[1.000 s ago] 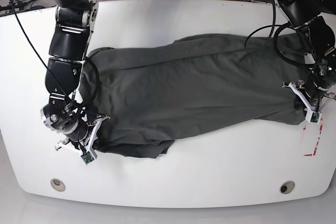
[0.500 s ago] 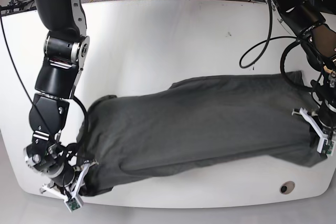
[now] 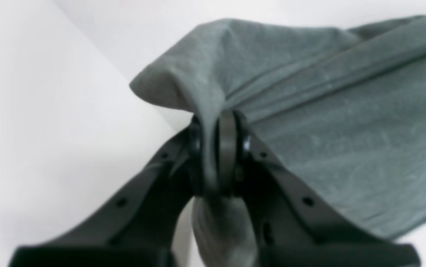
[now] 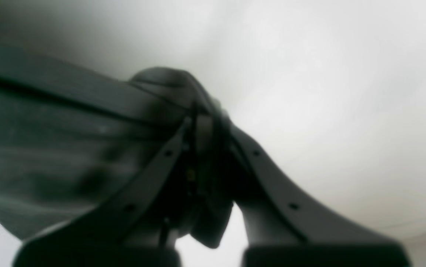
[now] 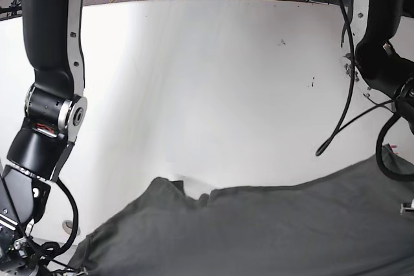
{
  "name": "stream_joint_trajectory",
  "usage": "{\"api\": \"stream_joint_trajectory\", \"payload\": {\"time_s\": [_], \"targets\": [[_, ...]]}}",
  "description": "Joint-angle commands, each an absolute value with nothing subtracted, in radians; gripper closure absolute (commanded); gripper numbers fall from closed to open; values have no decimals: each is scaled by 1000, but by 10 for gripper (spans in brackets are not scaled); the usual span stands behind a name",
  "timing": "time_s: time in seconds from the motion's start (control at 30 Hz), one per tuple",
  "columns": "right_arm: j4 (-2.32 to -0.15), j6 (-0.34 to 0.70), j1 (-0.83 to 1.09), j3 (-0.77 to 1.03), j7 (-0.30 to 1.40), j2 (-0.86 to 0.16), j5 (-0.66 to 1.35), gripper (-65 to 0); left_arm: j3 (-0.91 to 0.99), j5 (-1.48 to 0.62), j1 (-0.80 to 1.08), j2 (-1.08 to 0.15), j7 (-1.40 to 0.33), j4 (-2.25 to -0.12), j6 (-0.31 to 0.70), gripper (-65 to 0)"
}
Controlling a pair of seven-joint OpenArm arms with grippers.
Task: Fold the T-shirt properly
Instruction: 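Lift the hem with both grippers and fold it over toward the collar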
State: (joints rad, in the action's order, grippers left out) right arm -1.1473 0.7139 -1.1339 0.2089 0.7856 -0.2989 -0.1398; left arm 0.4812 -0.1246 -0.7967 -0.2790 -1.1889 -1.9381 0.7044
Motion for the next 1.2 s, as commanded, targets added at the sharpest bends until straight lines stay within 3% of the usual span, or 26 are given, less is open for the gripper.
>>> {"api": "stream_joint_trajectory", "payload": {"time_s": [0.0, 0.23, 0.57, 1.17], "targets": [[-1201, 698, -1179, 214, 839, -338, -151, 0, 455, -108, -828, -294, -1188, -1948, 698, 0], [-1374, 698, -1024, 223, 911, -346, -150, 0, 444, -110, -748, -271, -1188, -1948, 698, 0], [-1581, 698, -607, 340, 912, -337, -99, 0, 449, -159, -449, -214, -1185, -1985, 698, 0], [-1659, 698, -197, 449, 970, -283, -28, 0, 449, -202, 87, -179, -1052, -1992, 698, 0]]}}
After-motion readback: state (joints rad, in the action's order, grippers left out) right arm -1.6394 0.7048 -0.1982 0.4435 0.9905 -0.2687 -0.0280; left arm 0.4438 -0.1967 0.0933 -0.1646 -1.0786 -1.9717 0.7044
